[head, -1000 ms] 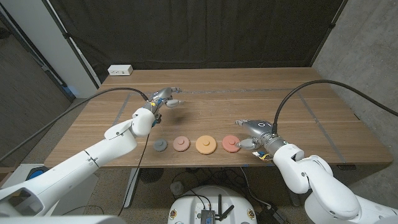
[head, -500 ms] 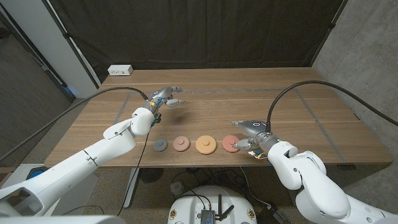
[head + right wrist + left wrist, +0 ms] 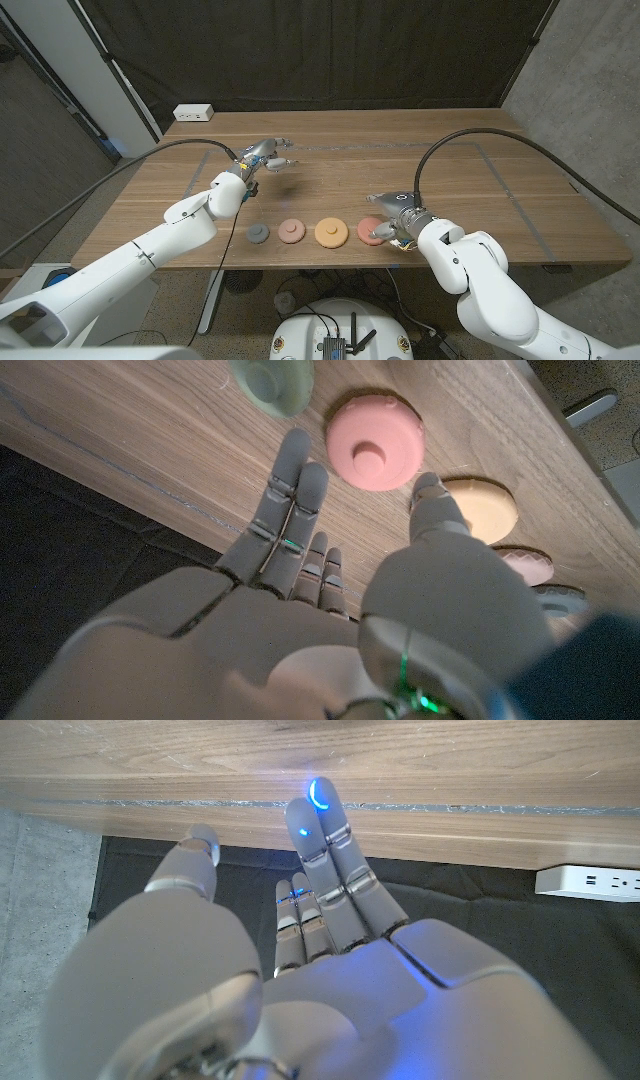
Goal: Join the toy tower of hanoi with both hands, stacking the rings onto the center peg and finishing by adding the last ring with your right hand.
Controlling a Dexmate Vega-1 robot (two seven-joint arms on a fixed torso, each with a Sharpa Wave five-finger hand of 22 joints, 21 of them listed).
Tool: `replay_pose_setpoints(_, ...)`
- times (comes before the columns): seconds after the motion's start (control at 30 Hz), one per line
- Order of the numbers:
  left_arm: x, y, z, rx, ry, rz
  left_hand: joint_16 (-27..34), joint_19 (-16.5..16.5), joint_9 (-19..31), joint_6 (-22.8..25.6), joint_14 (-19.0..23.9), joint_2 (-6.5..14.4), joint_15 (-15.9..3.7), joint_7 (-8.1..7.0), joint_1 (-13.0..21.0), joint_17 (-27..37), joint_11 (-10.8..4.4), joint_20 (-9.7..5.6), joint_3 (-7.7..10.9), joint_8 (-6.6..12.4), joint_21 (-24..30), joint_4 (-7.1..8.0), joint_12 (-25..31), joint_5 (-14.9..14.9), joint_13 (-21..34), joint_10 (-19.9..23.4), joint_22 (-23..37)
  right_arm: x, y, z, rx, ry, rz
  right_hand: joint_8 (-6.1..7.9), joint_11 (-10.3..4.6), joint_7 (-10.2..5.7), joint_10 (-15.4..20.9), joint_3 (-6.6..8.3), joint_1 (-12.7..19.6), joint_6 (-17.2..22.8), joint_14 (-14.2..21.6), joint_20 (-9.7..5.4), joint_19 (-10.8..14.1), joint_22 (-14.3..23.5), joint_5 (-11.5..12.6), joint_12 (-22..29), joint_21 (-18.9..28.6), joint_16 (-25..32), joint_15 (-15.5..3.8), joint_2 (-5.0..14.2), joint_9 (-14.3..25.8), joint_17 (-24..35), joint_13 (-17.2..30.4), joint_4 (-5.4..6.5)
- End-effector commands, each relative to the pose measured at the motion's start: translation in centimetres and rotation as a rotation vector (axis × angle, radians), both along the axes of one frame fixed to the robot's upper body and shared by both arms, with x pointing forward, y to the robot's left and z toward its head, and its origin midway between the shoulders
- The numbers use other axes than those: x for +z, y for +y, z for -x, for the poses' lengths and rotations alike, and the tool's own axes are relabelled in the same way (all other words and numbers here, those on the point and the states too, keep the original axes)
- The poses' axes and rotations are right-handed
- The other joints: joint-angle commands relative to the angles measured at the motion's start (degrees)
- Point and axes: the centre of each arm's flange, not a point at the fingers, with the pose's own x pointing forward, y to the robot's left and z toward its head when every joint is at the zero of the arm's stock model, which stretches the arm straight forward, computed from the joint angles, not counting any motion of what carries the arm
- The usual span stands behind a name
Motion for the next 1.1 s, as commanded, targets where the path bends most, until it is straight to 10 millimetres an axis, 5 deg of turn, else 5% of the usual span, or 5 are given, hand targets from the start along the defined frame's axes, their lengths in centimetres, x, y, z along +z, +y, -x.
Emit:
replay_pose_setpoints(0.03,-0.1,0.3,-0.1,-0.009,-0.002,0.005,0.3,-0.2,0.2,0.7,0.5,0.2,-5.58,-0.03,0.4,0.1,0.04,-3.34,-0.19,0.43,0.5,0.13,-0.1,0.3,0.3,0.4,0.1,0.6,1.2,-0.7,-0.04,0.048,0.037,-0.02,0.09,0.17,-0.7,-0.14,-0.3,-0.6,0.4,-6.28,0.6,-0.1,-0.1,-0.1,0.4,0.5,-8.61,-0.07,0.1,0.2,0.0,-0.09)
replay_pose_setpoints(1.1,0.1,1.2,-0.4,-0.009,-0.007,0.021,1.2,-0.4,0.2,0.9,0.4,0.5,-5.61,-0.07,0.5,-0.5,0.06,-3.52,-0.61,0.32,1.6,0.08,-0.4,0.4,0.7,0.7,-0.5,-0.1,2.2,-2.8,-0.07,0.122,0.081,0.02,0.87,1.06,-2.2,-0.57,-0.6,-2.1,0.0,-6.26,0.0,-1.4,-0.2,-0.1,1.4,1.0,-8.59,-0.27,-0.2,-0.5,-0.5,0.01)
